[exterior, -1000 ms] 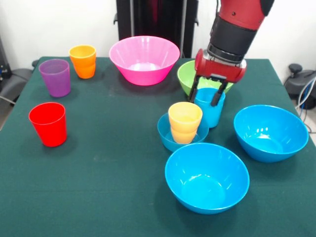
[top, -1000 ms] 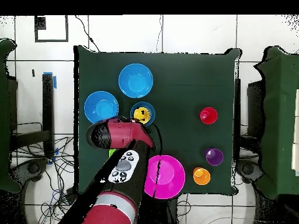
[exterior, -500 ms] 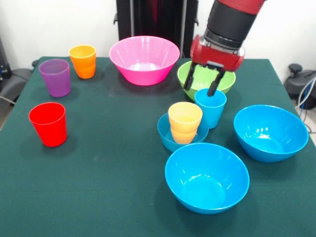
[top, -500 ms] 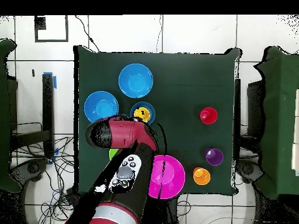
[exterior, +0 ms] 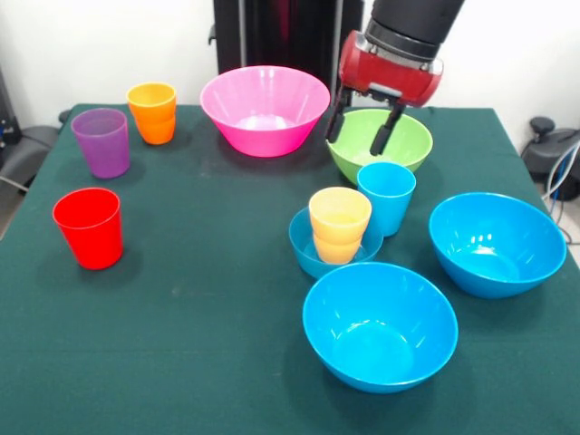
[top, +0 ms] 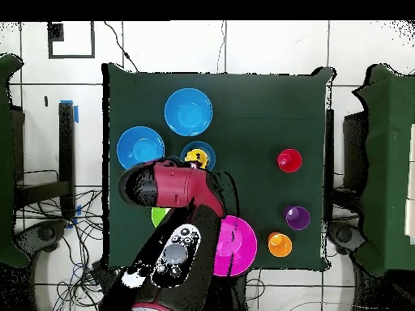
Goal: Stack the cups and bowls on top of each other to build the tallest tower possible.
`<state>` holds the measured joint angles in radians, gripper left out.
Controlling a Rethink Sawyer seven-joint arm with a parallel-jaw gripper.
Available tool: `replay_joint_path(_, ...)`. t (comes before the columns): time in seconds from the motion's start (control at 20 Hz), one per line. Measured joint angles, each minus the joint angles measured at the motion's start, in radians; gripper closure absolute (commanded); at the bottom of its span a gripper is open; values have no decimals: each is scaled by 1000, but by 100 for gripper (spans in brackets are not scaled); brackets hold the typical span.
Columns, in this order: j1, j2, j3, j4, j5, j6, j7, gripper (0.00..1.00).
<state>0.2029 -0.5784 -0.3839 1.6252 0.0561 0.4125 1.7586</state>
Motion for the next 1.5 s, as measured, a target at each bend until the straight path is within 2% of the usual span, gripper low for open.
replay_joint_path(0.5,1,-2,-28,5,0,0,0,0)
replay_joint_path(1.2,7,-2,-106,12,0,0,0,0)
replay_joint_path(1.5,13,11,-144,18,0,-42,0,0)
